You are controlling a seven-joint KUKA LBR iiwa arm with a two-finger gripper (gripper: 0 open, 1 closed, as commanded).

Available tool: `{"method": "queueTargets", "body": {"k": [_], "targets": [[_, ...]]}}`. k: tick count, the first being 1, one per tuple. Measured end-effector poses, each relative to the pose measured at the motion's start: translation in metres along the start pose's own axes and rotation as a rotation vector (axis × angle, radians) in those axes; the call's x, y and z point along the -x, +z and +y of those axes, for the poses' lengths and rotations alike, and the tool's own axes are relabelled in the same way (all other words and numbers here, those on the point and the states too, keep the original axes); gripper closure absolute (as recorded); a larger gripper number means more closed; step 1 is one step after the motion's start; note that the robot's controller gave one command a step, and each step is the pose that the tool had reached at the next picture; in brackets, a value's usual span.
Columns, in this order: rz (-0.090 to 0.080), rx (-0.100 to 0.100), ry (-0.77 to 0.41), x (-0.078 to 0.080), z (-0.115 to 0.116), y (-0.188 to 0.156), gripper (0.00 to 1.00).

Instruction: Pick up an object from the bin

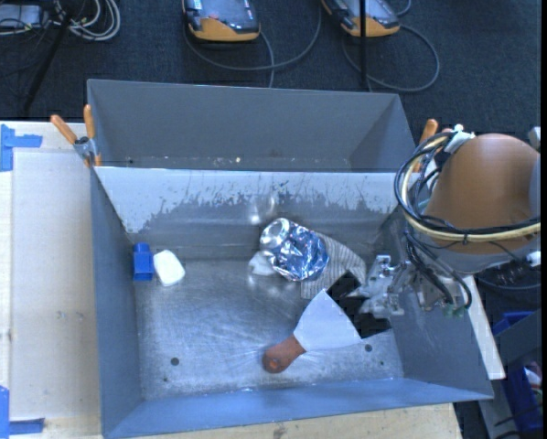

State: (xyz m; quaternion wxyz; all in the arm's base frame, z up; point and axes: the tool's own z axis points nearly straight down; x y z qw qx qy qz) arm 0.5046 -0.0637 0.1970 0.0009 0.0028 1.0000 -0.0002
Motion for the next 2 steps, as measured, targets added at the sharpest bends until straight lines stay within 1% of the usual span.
{"method": "queueTargets", "body": {"k": [1, 2], "targets": [[0.0, 0.0, 0.0, 0.0, 0.0, 0.0, 1.0], [0.011, 0.002, -0.056, -0.007, -0.006, -0.039, 1.0]]}}
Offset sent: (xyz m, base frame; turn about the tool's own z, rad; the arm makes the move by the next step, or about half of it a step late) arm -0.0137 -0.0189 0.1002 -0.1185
